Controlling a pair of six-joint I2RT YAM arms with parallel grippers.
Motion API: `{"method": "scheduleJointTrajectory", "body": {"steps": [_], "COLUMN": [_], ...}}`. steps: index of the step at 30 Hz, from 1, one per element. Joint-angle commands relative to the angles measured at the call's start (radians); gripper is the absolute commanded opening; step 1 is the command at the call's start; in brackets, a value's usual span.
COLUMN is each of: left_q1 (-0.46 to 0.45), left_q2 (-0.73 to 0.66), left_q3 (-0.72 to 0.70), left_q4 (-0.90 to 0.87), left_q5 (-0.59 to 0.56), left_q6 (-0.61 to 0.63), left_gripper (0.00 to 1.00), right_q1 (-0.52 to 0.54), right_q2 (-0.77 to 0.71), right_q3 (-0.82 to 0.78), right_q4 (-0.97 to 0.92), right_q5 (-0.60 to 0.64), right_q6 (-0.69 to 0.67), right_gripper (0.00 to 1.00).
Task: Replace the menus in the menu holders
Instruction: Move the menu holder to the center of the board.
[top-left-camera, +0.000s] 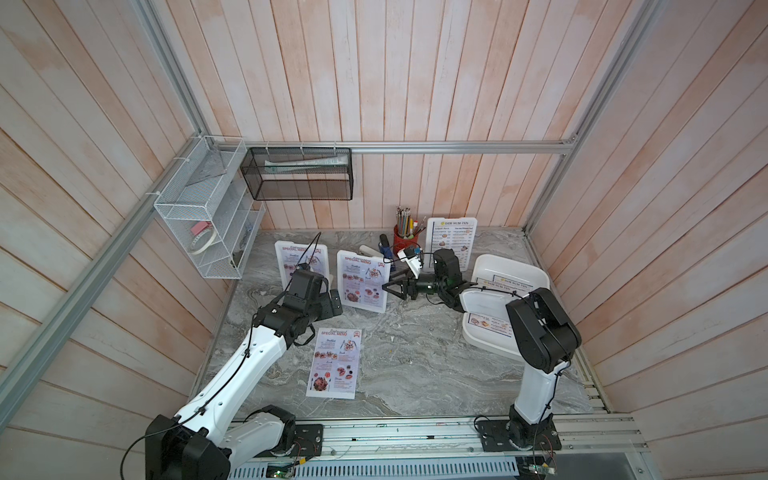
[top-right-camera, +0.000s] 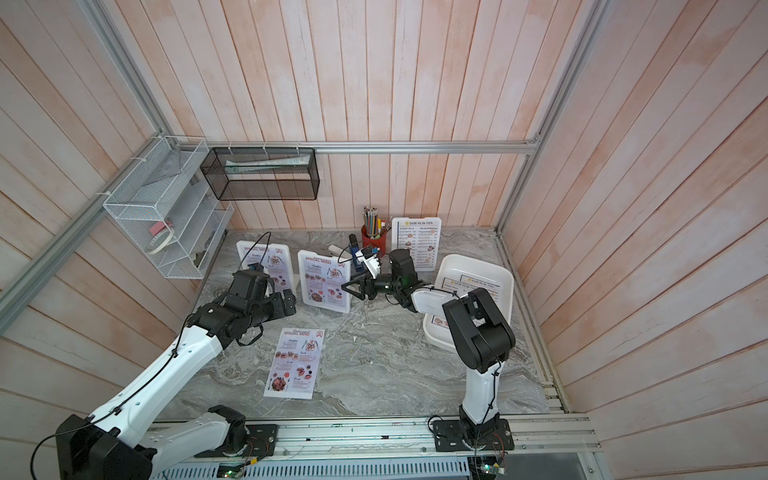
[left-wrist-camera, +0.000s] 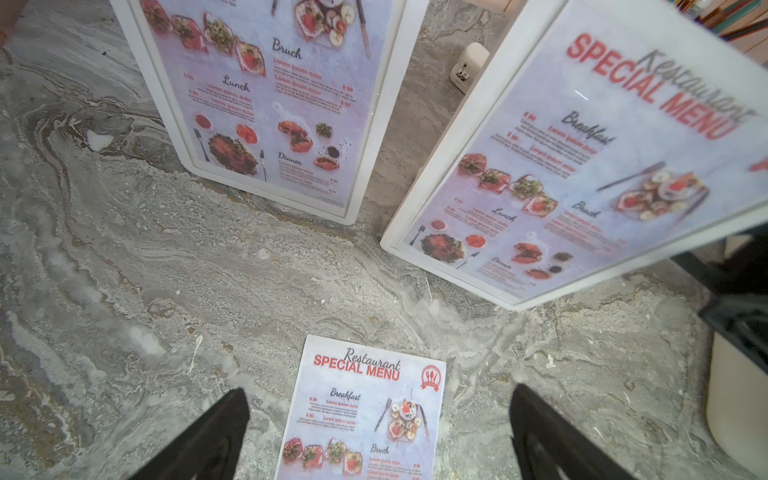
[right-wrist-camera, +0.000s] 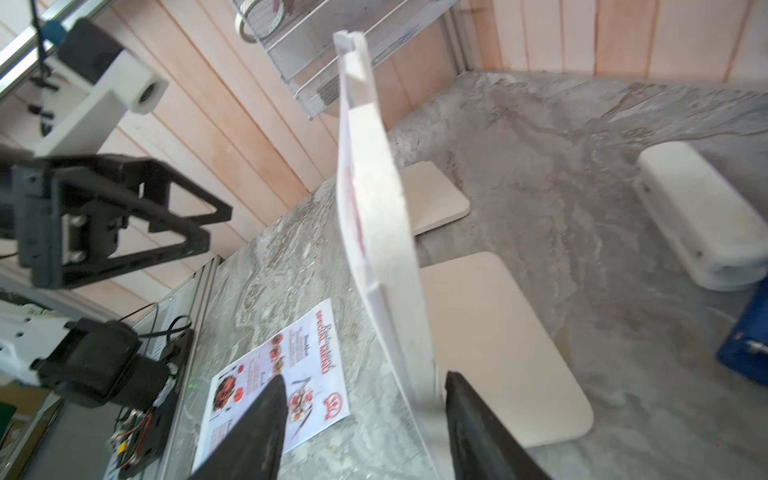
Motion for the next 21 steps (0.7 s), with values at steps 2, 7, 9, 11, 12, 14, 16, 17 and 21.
{"method": "scheduleJointTrajectory", "body": {"steps": [2,7,9,11,12,14,16,17,21], "left_q1": [0.010,0.013,0.014,0.014,0.014,0.015,0.016,0.015,0.016], "left_q2": [0.005,0.006,0.002,-0.001,-0.001,0.000,0.001,0.002,0.007], "left_q3": [-0.004,0.006,0.008,0.008,0.008,0.007,0.005,0.002,0.001], "left_q4": [0.015,0.009,0.006,-0.001,-0.003,-0.004,-0.004,-0.001,0.006], "left_q5": [0.001,0.008,0.006,-0.002,-0.004,-0.007,-0.006,-0.004,0.003], "left_q6": [0.024,0.028,0.029,0.030,0.030,0.032,0.031,0.031,0.031], "left_gripper": [1.00,1.00,1.00,1.00,1.00,1.00,1.00,1.00,1.00], "right_q1": [0.011,-0.032,-0.027,-0.009,0.002,0.025,0.038,0.044,0.049], "right_q2": [-0.090,-0.032,-0.004,0.012,0.016,0.018,0.023,0.026,0.052], "right_q3": [-0.051,-0.012,0.009,0.024,0.029,0.038,0.046,0.049,0.057], "right_q4": [0.001,-0.017,-0.021,-0.014,-0.013,-0.013,-0.004,0.002,0.050], "right_q5": [0.034,0.150,0.152,0.155,0.159,0.175,0.185,0.192,0.199], "right_q6": [-0.013,0.013,0.013,0.013,0.008,-0.004,-0.001,0.005,0.048], "right_gripper": [0.61,0.60,0.60,0.59,0.59,0.59,0.59,0.59,0.57]}}
